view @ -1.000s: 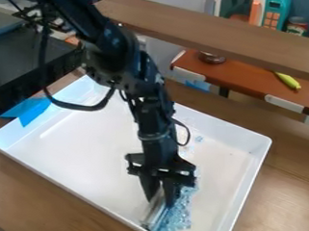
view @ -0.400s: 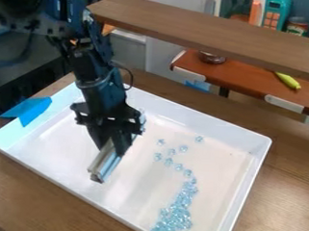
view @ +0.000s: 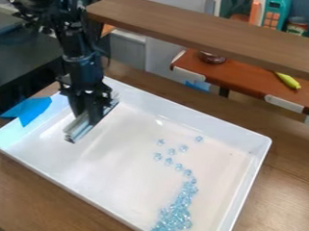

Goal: Sweep into pile

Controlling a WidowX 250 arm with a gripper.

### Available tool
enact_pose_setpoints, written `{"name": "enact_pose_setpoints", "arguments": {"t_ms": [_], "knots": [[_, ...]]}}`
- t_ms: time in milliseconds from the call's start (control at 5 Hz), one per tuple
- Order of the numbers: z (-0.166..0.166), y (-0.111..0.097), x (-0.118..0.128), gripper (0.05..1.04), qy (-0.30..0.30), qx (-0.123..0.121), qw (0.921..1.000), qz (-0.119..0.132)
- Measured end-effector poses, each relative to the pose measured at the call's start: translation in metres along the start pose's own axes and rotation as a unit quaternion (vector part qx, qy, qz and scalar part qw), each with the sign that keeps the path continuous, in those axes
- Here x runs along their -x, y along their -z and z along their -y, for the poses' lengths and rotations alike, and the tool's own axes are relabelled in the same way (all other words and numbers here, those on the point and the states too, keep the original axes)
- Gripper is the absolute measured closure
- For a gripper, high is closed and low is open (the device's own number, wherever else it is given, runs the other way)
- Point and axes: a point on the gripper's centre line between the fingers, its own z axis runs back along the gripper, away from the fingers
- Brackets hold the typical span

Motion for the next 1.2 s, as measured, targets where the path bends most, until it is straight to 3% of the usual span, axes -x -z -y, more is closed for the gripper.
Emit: {"name": "enact_pose_setpoints", "arguments": {"t_ms": [200,400,600,1000,1200], "knots": [[-0.013,0.008,-0.022,0.711,0.019,-0.010,0.9993,-0.030],[-0.004,0.017,-0.037,0.711,0.037,0.007,0.9984,-0.041],[0.010,0.022,-0.045,0.711,0.072,0.016,0.9969,-0.028],[0.048,0.051,-0.046,0.711,0.114,0.007,0.9932,-0.018],[0.061,0.054,-0.048,0.711,0.123,0.003,0.9924,-0.011]]}}
